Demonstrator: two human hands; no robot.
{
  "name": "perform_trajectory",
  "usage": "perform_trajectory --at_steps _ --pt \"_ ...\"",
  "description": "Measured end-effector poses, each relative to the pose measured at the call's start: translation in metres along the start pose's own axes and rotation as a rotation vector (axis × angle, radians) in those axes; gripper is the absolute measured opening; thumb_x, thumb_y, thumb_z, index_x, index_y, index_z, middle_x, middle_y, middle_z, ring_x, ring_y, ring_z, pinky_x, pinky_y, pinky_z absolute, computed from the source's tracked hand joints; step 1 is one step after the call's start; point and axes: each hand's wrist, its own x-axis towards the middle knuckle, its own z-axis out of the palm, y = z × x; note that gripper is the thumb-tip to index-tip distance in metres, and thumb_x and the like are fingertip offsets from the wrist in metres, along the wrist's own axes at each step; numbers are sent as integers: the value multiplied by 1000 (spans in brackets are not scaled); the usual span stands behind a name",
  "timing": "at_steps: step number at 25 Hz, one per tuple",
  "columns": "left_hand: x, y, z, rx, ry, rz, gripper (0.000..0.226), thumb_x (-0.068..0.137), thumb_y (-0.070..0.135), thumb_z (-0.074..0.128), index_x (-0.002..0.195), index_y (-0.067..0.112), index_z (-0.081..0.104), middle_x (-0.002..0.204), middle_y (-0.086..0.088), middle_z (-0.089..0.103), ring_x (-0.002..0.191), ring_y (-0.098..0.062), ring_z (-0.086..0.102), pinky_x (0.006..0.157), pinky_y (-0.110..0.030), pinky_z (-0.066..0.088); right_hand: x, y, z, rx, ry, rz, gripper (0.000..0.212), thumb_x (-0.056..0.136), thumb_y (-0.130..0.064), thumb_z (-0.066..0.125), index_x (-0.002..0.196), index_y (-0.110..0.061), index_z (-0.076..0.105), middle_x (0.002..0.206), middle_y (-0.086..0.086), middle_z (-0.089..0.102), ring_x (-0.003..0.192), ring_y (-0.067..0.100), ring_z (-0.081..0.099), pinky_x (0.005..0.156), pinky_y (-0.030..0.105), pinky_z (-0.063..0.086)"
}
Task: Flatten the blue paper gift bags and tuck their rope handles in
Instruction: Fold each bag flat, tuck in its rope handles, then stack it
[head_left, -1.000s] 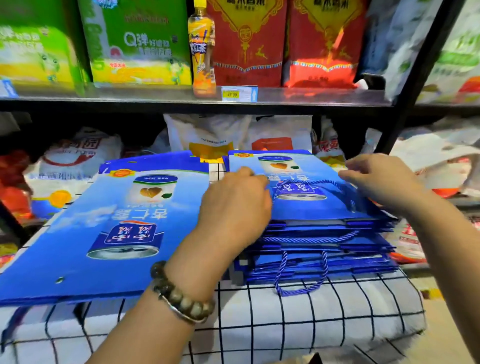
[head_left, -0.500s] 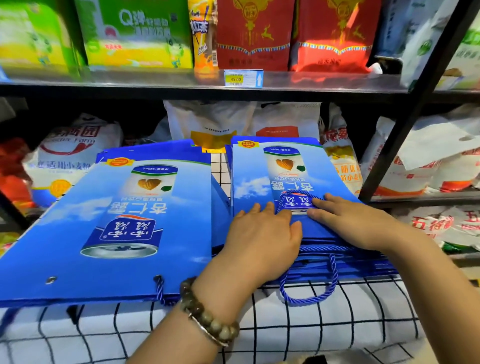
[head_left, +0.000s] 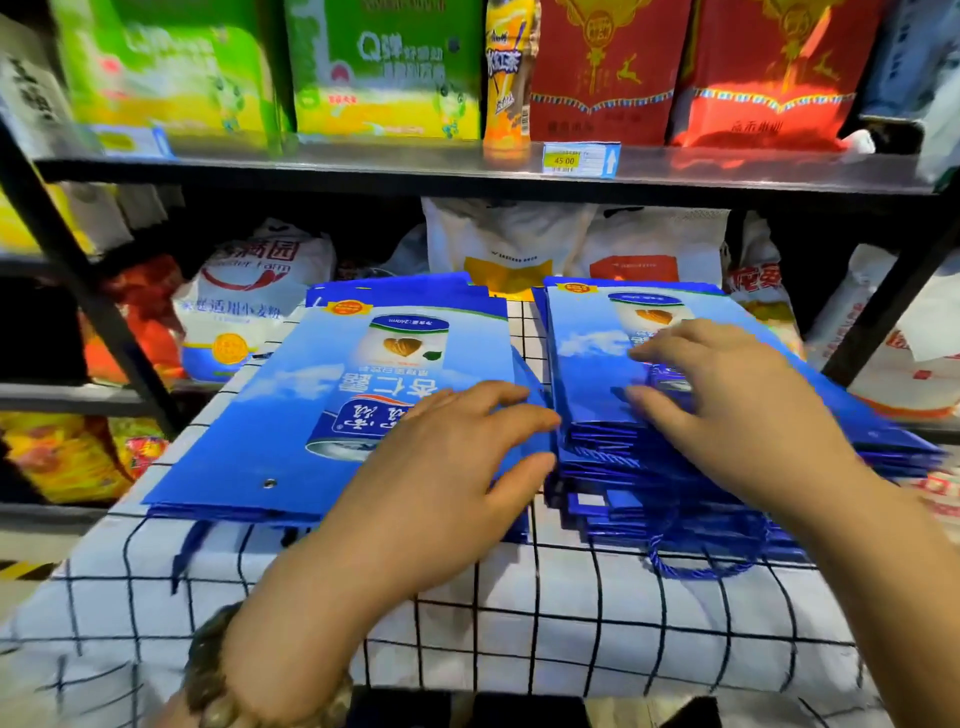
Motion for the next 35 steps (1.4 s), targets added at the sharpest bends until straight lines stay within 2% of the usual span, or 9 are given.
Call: perform_trajectory --at_steps 4,8,11,14,21,25,28,31,35 --pt "-45 -55 -14 90 -13 -138 64 73 63 24 122 36 56 131 16 50 119 -9 48 99 -29 38 -11 -71 23 153 -121 -290 27 75 -41 51 87 -27 70 81 -5 66 80 22 64 66 36 46" --pt "-66 -70 -12 107 -14 -164 54 78 59 34 113 31 64 123 9 59 109 -15 57 91 -32 44 -23 -95 41 381 -355 -404 38 77 -47 40 104 -34 63 94 -12 61 91 13 59 76 31 45" --pt "-70 -71 -7 127 74 -91 36 81 51 43 103 32 65 111 10 65 100 -11 60 85 -30 46 -31 -97 49 417 -287 -438 30 77 -44 47 103 -35 62 92 -14 57 84 10 57 71 29 50" --pt "-71 -67 -3 37 171 -42 22 82 45 47 92 33 62 104 17 64 95 -4 55 86 -17 39 -31 -99 51 496 -193 -402 16 80 -44 48 82 -33 59 82 -15 57 76 6 54 61 31 52" --pt "-61 -34 8 -53 426 -77 30 70 55 58 65 27 51 77 15 60 77 -6 54 81 -25 35 -11 -110 41 708 -87 -92 21 82 -44 54 69 -29 51 67 -12 53 70 11 50 64 32 43" --pt "-53 -25 10 30 437 -150 23 72 45 55 68 24 48 65 12 49 64 -8 43 64 -20 31 -9 -114 42 819 -73 15 23 84 -26 61 63 -30 51 65 -10 57 70 7 52 62 19 39" --pt "-52 -30 3 -9 312 -244 16 75 44 54 73 29 54 69 14 54 69 -7 50 57 -21 40 -13 -108 44 837 -60 42 21 81 -26 66 64 -31 55 67 -8 61 73 5 54 63 15 40" --pt "-44 -30 -12 -359 198 -385 19 82 34 61 67 23 58 57 11 59 56 -5 52 57 -26 44 -23 -103 42 885 -21 30 9 74 -41 62 67 -36 59 80 -13 63 74 4 58 62 10 41" --pt "-22 -34 -30 -994 191 -581 6 85 13 61 81 13 64 44 0 57 33 -9 45 38 -15 37 -29 -103 35 849 -217 -128 31 69 -57 51 78 -32 67 77 -11 61 67 5 56 59 11 37"
